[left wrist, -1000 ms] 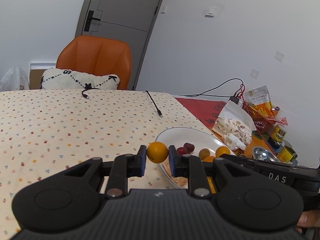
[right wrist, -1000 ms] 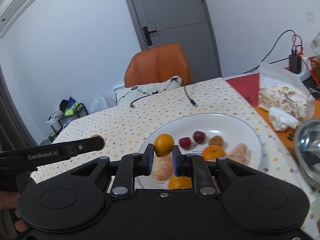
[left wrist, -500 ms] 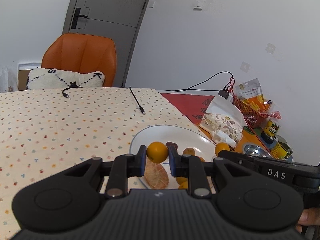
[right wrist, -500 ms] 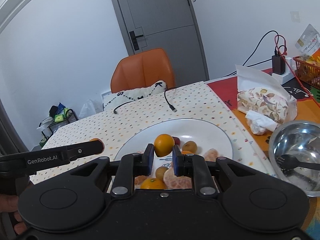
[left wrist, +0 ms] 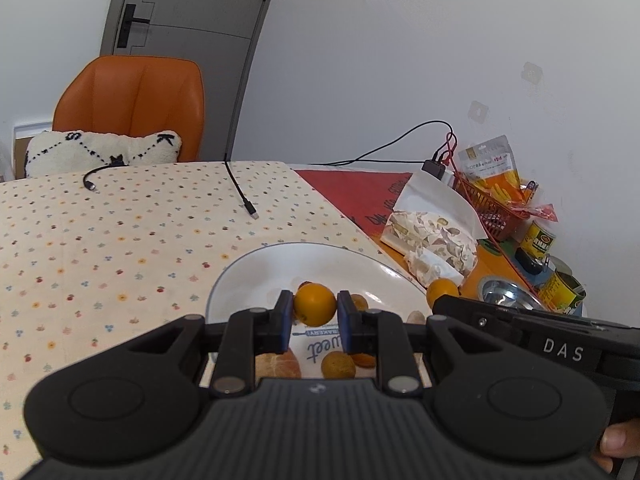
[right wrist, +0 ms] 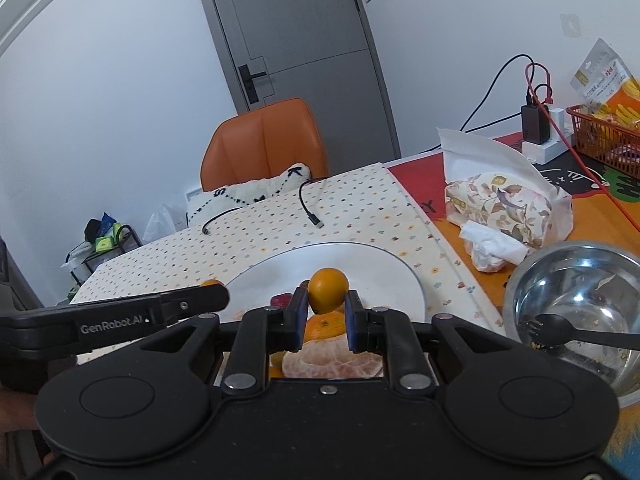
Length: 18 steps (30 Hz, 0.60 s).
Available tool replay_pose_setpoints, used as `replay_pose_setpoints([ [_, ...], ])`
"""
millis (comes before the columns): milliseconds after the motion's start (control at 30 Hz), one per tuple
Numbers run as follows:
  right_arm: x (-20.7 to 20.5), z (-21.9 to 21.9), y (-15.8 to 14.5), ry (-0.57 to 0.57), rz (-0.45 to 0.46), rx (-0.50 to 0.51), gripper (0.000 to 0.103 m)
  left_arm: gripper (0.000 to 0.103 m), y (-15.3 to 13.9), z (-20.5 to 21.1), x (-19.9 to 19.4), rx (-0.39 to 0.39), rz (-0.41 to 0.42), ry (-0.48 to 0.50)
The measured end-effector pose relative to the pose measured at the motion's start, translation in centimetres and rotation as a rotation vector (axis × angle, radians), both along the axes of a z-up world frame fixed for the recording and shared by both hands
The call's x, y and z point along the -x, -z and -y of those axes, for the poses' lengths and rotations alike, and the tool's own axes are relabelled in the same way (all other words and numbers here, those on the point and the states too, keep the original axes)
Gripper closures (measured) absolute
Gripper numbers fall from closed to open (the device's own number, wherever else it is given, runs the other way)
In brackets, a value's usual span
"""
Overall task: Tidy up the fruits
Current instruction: 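Carry the kumquat in the left tool while the right tool carries its kumquat to the plate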
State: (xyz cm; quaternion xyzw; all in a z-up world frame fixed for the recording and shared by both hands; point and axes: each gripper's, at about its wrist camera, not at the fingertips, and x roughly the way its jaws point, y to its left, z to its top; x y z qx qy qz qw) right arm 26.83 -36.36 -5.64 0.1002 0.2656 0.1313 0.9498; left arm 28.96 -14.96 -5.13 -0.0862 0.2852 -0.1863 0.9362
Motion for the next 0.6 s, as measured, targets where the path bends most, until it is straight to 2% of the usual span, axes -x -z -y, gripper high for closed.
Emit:
replay_pose_setpoints([
  [600,-2.3,-1.4,0.9,-0.020,-0.025,0.000,0.085,0.081,2.3,0.2,-2.6,-0.005,-0.074,0.007],
])
